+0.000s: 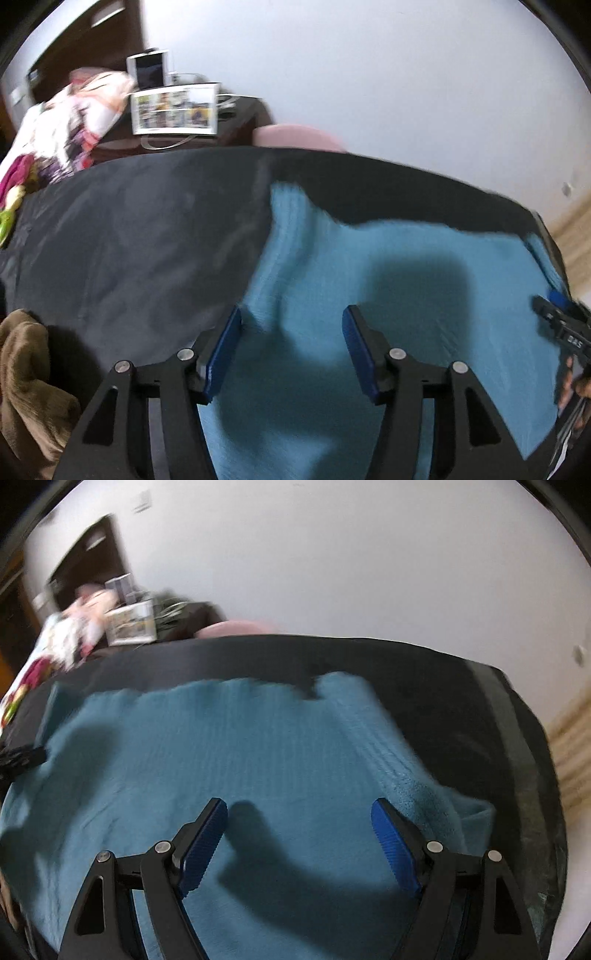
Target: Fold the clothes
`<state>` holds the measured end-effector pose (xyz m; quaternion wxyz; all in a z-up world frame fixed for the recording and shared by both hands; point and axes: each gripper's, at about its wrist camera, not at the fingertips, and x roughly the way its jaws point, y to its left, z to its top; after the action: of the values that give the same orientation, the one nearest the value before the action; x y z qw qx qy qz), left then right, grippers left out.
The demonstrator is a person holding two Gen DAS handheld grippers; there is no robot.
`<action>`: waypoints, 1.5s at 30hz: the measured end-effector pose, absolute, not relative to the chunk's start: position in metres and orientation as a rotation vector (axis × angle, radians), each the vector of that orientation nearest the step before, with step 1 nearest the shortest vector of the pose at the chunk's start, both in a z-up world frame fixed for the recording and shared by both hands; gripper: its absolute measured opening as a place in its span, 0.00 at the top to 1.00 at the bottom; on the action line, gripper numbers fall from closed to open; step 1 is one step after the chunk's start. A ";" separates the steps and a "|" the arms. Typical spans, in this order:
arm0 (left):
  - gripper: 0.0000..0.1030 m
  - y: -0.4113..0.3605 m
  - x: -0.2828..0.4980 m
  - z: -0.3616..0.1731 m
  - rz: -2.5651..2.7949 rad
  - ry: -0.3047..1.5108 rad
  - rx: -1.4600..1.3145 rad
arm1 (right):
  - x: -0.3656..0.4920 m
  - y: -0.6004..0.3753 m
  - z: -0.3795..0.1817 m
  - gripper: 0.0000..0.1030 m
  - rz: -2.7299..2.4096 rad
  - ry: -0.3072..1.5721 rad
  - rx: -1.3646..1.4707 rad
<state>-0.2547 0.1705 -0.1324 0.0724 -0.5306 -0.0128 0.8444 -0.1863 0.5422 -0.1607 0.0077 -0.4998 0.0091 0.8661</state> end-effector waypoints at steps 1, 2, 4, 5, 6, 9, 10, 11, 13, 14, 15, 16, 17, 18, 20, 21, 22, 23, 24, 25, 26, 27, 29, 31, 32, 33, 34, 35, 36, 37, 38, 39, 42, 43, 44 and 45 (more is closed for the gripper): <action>0.39 0.165 -0.261 -0.134 2.555 -0.062 -1.627 | -0.191 0.552 -0.161 0.20 2.677 0.069 -1.559; 0.39 0.159 -0.266 -0.137 2.566 -0.084 -1.663 | -0.194 0.560 -0.161 0.20 2.653 0.095 -1.554; 0.37 0.149 -0.270 -0.141 2.565 -0.137 -1.696 | -0.195 0.565 -0.160 0.20 2.630 0.092 -1.542; 0.37 0.146 -0.269 -0.142 2.565 -0.156 -1.701 | -0.196 0.568 -0.159 0.20 2.619 0.091 -1.536; 0.37 0.144 -0.266 -0.141 2.566 -0.162 -1.697 | -0.195 0.569 -0.158 0.20 2.609 0.080 -1.529; 0.37 0.150 -0.250 -0.133 2.576 -0.133 -1.643 | -0.181 0.550 -0.147 0.20 2.615 -0.046 -1.463; 0.36 0.154 -0.243 -0.131 2.577 -0.101 -1.614 | -0.176 0.541 -0.143 0.20 2.635 -0.091 -1.437; 0.36 0.158 -0.238 -0.131 2.574 -0.072 -1.597 | -0.171 0.530 -0.139 0.20 2.671 -0.135 -1.421; 0.33 0.164 -0.232 -0.136 2.560 -0.025 -1.595 | -0.164 0.510 -0.135 0.20 2.720 -0.229 -1.402; 0.33 0.166 -0.229 -0.138 2.552 -0.002 -1.594 | -0.162 0.503 -0.137 0.20 2.743 -0.258 -1.419; 0.32 0.169 -0.226 -0.141 2.545 0.022 -1.593 | -0.159 0.498 -0.139 0.20 2.762 -0.277 -1.440; 0.30 0.170 -0.224 -0.142 2.542 0.024 -1.593 | -0.155 0.497 -0.142 0.20 2.769 -0.278 -1.470; 0.30 0.168 -0.224 -0.142 2.542 0.005 -1.595 | -0.154 0.497 -0.148 0.20 2.758 -0.281 -1.511; 0.30 0.166 -0.225 -0.142 2.538 -0.011 -1.599 | -0.156 0.498 -0.156 0.20 2.737 -0.269 -1.554; 0.28 0.166 -0.224 -0.143 2.538 -0.014 -1.593 | -0.159 0.505 -0.164 0.18 2.734 -0.199 -1.589; 0.25 0.166 -0.224 -0.143 2.544 -0.007 -1.586 | -0.160 0.510 -0.165 0.14 2.735 -0.164 -1.602; 0.23 0.165 -0.223 -0.144 2.552 -0.005 -1.581 | -0.162 0.513 -0.165 0.13 2.735 -0.141 -1.614; 0.22 0.164 -0.222 -0.146 2.558 -0.014 -1.580 | -0.162 0.514 -0.165 0.13 2.736 -0.145 -1.621; 0.22 0.163 -0.222 -0.146 2.560 -0.033 -1.587 | -0.163 0.513 -0.165 0.12 2.735 -0.155 -1.625; 0.22 0.161 -0.222 -0.145 2.562 -0.053 -1.604 | -0.162 0.513 -0.165 0.12 2.734 -0.156 -1.632; 0.22 0.159 -0.221 -0.143 2.566 -0.069 -1.615 | -0.162 0.514 -0.163 0.12 2.729 -0.153 -1.646; 0.22 0.157 -0.218 -0.139 2.572 -0.084 -1.615 | -0.160 0.516 -0.160 0.12 2.719 -0.139 -1.660; 0.22 0.156 -0.207 -0.131 2.582 -0.087 -1.588 | -0.148 0.522 -0.147 0.12 2.710 -0.058 -1.646; 0.22 0.157 -0.193 -0.122 2.591 -0.073 -1.551 | -0.126 0.542 -0.133 0.12 2.733 0.092 -1.586; 0.22 0.158 -0.184 -0.120 2.590 -0.055 -1.538 | -0.113 0.555 -0.130 0.12 2.718 0.166 -1.549; 0.22 0.159 -0.176 -0.119 2.585 -0.036 -1.532 | -0.100 0.567 -0.128 0.12 2.704 0.221 -1.522; 0.22 0.160 -0.168 -0.119 2.579 -0.017 -1.529 | -0.088 0.574 -0.127 0.12 2.695 0.246 -1.516; 0.22 0.162 -0.159 -0.121 2.574 0.002 -1.532 | -0.077 0.582 -0.127 0.12 2.685 0.270 -1.510; 0.22 0.163 -0.152 -0.124 2.568 0.021 -1.543 | -0.067 0.587 -0.127 0.12 2.682 0.272 -1.509; 0.22 0.164 -0.147 -0.130 2.559 0.033 -1.565 | -0.061 0.586 -0.128 0.12 2.686 0.227 -1.518; 0.22 0.164 -0.143 -0.137 2.551 0.038 -1.595 | -0.055 0.584 -0.129 0.12 2.684 0.166 -1.533; 0.22 0.164 -0.139 -0.144 2.543 0.043 -1.624 | -0.051 0.581 -0.135 0.12 2.673 0.102 -1.563; 0.22 0.158 -0.134 -0.150 2.558 -0.040 -1.642 | -0.048 0.578 -0.149 0.11 2.663 0.018 -1.630; 0.22 0.155 -0.133 -0.150 2.563 -0.064 -1.663 | -0.047 0.579 -0.150 0.10 2.672 0.020 -1.623; 0.22 0.155 -0.132 -0.147 2.576 -0.068 -1.678 | -0.046 0.582 -0.151 0.10 2.678 0.041 -1.620; 0.21 0.154 -0.130 -0.143 2.595 -0.060 -1.689 | -0.045 0.587 -0.149 0.10 2.680 0.101 -1.625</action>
<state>-0.1296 0.1542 -0.1431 0.0221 -0.5453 -0.0192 0.8378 -0.0445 0.5873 -0.1487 0.0030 -0.5181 0.0321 0.8547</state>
